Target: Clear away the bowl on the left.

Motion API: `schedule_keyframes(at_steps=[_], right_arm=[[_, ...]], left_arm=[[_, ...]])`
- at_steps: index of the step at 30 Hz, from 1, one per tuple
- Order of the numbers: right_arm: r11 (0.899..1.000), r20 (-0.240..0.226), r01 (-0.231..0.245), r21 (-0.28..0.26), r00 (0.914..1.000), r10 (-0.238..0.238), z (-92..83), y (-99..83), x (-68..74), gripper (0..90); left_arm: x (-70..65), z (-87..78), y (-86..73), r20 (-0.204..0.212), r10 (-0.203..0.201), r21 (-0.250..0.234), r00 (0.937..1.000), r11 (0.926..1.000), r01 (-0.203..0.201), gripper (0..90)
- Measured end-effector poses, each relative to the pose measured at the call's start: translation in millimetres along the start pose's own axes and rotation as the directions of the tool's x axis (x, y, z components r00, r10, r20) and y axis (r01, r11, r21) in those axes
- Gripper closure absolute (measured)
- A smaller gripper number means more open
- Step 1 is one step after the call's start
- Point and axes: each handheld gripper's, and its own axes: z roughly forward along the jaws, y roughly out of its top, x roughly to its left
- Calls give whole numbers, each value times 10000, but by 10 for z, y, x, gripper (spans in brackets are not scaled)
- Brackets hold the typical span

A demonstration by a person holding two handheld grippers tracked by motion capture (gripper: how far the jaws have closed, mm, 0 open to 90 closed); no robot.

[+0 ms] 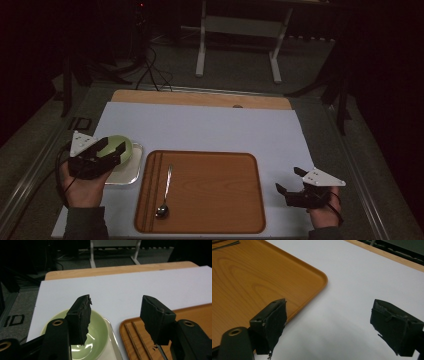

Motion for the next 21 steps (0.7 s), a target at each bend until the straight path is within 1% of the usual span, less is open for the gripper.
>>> schedule_keyframes(at_steps=[5,11,16,21], right_arm=[[10000,-7,7,15,10000,-7,1,1,3,137],[10000,-8,6,12,10000,-6,2,1,2,137],[10000,-3,6,31,10000,-6,5,1,4,137],[10000,-9,11,37,10000,-11,7,0,4,137]], left_arm=[[60,-35,2,-153,-155,-172,9998,9997,153,413],[145,-46,-17,-345,-371,-199,9987,9991,365,401],[223,-58,-41,-503,-627,-281,9968,9977,614,395],[294,-59,-71,-667,-860,-265,9941,9961,844,391]])
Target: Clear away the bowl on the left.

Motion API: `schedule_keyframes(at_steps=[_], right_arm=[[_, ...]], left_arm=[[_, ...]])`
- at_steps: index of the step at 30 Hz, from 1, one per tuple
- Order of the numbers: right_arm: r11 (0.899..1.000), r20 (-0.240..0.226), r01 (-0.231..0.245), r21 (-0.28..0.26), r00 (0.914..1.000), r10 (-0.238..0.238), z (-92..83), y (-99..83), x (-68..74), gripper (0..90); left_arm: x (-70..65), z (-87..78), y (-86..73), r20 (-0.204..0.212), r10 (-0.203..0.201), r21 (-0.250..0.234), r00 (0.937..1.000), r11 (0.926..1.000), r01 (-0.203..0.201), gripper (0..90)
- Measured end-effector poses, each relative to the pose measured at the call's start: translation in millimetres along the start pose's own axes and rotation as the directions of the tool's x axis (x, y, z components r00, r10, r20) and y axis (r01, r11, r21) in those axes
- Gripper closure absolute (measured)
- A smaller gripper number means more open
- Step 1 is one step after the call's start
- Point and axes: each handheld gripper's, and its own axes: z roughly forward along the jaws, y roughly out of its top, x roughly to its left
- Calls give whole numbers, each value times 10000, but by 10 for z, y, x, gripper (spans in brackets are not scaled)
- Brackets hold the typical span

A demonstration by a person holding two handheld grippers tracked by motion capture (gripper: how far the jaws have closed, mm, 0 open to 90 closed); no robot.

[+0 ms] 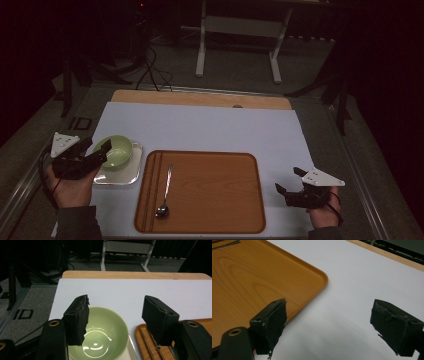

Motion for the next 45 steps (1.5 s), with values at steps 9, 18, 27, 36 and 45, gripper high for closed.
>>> schedule_keyframes(at_steps=[9,18,27,36,45], right_arm=[[10000,-12,-7,-2,10000,7,6,-2,-1,137],[10000,-30,-5,25,10000,5,10,-2,0,137],[10000,-34,9,32,10000,-9,11,-1,2,137],[10000,-19,2,41,10000,-2,10,-2,1,137],[10000,-17,20,72,10000,-20,12,0,5,137]], left_arm=[[112,50,-73,-329,-237,168,9992,9996,243,386],[274,164,-210,-503,-781,497,9957,9955,806,371],[416,290,-338,-689,-1200,839,9904,9885,1256,353],[477,456,-452,-919,-1421,1072,9856,9826,1516,354],[560,581,-573,-1256,-1687,1573,9776,9696,1875,355]])
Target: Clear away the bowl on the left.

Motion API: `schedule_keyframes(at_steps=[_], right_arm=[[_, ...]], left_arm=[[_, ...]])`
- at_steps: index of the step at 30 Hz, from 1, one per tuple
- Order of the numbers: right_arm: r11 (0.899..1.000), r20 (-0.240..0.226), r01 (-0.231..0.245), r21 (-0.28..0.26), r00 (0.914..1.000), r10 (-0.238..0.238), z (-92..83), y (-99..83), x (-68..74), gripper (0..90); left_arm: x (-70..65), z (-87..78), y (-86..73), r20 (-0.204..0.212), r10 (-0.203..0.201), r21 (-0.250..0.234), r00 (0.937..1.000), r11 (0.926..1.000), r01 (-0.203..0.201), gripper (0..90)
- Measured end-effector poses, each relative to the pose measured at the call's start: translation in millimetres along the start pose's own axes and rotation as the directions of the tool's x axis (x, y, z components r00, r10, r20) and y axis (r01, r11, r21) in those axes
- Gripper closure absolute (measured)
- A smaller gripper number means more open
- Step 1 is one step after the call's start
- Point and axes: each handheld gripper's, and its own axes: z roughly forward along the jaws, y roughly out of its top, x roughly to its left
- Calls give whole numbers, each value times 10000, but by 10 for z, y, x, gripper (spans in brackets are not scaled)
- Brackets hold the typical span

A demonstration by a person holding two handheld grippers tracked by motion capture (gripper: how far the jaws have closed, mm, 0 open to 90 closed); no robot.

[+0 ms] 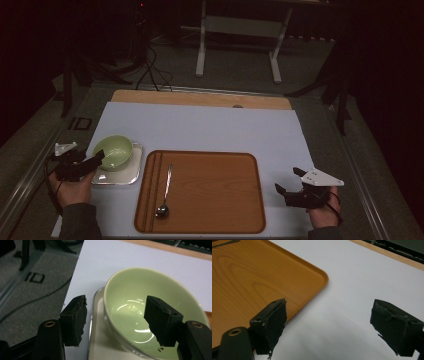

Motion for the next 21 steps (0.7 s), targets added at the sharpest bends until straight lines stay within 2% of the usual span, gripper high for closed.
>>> schedule_keyframes(at_steps=[11,14,15,16,17,21], right_arm=[[10000,-4,4,10,10000,-4,1,1,0,137],[10000,-15,22,18,10000,-22,4,3,4,137],[10000,-17,20,14,10000,-20,3,4,5,137],[10000,-17,20,14,10000,-20,3,4,5,137],[10000,-13,19,5,10000,-19,2,3,2,137],[10000,-13,32,3,10000,-32,1,1,0,137]], left_arm=[[21,137,-55,6,-136,655,9999,9978,135,380],[37,165,-70,-49,-186,848,9998,9962,189,422],[64,187,-84,64,-380,954,9993,9947,372,419],[64,187,-84,64,-380,954,9993,9947,372,420],[94,194,-89,239,-657,992,9976,9931,631,420],[89,207,-91,489,-798,1121,9956,9909,739,496]])
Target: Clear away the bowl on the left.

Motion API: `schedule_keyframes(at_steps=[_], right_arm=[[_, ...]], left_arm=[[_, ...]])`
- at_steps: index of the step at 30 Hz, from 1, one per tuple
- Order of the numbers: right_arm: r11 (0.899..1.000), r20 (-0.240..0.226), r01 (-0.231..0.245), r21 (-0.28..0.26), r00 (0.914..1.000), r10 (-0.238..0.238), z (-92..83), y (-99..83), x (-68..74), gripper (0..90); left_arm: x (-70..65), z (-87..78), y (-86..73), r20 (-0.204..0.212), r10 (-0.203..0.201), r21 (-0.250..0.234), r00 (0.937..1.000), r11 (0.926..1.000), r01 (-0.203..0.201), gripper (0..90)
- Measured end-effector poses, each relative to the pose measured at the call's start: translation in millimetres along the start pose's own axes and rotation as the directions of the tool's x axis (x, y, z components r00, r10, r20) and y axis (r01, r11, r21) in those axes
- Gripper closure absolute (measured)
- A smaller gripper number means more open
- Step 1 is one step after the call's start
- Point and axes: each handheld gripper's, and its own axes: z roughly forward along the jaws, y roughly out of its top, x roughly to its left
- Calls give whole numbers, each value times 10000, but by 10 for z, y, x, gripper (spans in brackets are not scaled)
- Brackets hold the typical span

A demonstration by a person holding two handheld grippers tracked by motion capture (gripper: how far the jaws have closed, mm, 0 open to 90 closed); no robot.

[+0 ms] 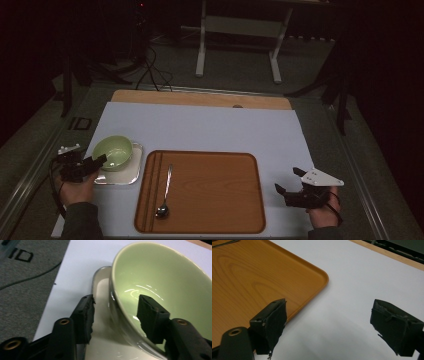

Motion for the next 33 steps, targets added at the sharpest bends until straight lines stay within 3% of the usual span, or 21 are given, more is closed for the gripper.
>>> schedule_keyframes(at_steps=[7,15,25,29,33], right_arm=[[10000,12,-7,-14,10000,7,-2,0,-1,137],[10000,2,4,-6,10000,-4,-1,1,0,137],[10000,-2,-5,21,10000,5,1,1,0,137],[10000,1,-21,27,10000,21,1,1,-1,137],[10000,-2,-18,28,10000,18,0,1,-1,137]], left_arm=[[-3,55,-21,9,47,573,10000,9983,-48,647],[66,50,-42,190,-497,740,9986,9961,482,783],[44,25,-47,576,-783,569,9953,9956,751,832],[74,13,-64,995,-1209,494,9877,9920,1165,842],[75,1,-69,1028,-1283,468,9864,9912,1240,843]])
